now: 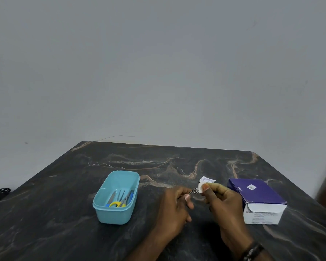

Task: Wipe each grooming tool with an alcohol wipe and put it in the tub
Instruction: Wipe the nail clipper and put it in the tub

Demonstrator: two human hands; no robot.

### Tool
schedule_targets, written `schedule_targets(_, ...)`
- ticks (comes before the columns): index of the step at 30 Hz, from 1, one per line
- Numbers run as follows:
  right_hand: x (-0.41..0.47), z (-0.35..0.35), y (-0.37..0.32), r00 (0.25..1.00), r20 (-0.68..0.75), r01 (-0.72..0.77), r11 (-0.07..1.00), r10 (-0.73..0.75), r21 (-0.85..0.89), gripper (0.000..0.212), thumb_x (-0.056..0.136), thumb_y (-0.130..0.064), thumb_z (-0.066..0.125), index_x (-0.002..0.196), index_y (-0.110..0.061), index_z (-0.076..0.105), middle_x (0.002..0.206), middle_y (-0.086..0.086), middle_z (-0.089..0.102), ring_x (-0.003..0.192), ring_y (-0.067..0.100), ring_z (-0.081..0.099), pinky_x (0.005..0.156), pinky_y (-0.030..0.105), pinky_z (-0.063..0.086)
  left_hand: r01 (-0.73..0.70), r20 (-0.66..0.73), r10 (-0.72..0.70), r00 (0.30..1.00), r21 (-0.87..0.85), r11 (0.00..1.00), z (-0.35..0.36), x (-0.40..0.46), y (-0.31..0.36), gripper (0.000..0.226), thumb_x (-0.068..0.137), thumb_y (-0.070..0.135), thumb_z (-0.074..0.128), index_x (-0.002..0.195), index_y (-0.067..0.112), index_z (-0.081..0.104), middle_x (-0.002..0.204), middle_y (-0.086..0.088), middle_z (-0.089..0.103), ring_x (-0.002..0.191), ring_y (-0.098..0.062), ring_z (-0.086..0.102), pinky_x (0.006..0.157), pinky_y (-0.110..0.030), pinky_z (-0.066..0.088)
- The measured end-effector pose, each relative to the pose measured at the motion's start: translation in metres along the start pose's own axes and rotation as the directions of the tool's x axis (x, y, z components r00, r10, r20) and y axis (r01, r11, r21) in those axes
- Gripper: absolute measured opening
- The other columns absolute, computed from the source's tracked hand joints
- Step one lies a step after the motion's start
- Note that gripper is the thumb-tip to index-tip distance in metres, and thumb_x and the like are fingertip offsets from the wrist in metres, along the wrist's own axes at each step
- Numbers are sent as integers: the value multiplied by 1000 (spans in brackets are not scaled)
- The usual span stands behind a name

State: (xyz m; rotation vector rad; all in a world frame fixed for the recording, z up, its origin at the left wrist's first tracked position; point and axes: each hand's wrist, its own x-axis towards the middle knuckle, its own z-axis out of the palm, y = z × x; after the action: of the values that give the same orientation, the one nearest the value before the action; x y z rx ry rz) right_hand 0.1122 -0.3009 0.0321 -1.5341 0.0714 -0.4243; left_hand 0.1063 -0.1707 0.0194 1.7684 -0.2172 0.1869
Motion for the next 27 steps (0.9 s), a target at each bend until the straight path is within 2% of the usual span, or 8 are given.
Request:
schedule_targets(5,0,0,0,998,-39,54,998,-56,-43,10,88,-8,66,82,-13,73,70,-1,71,55,-5,61,57,15,44,26,-15,-27,1000,-34,999,-4,0,2,17,101,15,41,98,13,58,82,-10,70,48,-12,58,47,-23,47)
schedule_targets(8,-1,1,2,997,-37,63,997,-65,-53,15,87,-9,67,77,-19,71,74,-2,74,69,6,67,67,23,51,22,-35,-25,999,-84,996,-3,0,3,15,101,14,43,99,13,57,85,-13,71,51,-14,60,47,-23,48)
schedule_targets(11,-1,1,5,997,-42,65,995,-69,-78,16,86,-9,69,74,-19,72,71,-4,75,74,12,70,70,26,52,-3,-70,-7,997,-138,990,0,-2,4,11,100,14,47,99,16,58,85,-11,72,53,-15,62,48,-25,48)
schedule_targets(17,2,2,11,997,-38,64,991,-69,-120,19,85,-9,71,69,-19,73,67,-7,75,68,11,69,67,26,55,-158,-346,60,936,-263,952,-18,-1,31,15,94,4,54,93,15,63,78,-8,74,56,-20,67,51,-26,51)
schedule_targets(21,7,2,5,996,-22,89,990,-92,-111,19,84,-11,72,69,-21,73,67,-7,75,71,11,70,70,26,54,-243,-513,194,836,-29,970,-62,2,55,20,93,8,57,86,23,66,76,2,76,67,-17,70,61,-29,56)
schedule_targets(24,5,4,4,994,-1,106,989,-107,-106,15,85,-12,71,72,-21,74,69,-5,75,73,11,71,71,25,54,-106,-541,244,805,274,956,-102,-1,53,19,92,10,59,85,22,72,78,5,75,73,-12,68,63,-27,51)
schedule_targets(26,4,5,6,995,12,105,989,-104,-100,12,85,-14,71,74,-19,74,71,-4,76,74,13,72,72,27,55,32,-502,196,842,411,911,-124,2,45,24,90,4,62,71,16,71,67,-4,70,62,-16,61,63,-34,49)
schedule_targets(27,3,5,7,994,14,106,989,-105,-99,11,85,-14,71,75,-18,75,72,-4,76,74,13,72,73,28,55,98,-467,158,870,479,872,-132,5,39,28,88,3,63,63,13,69,60,-7,66,58,-19,57,70,-42,53)
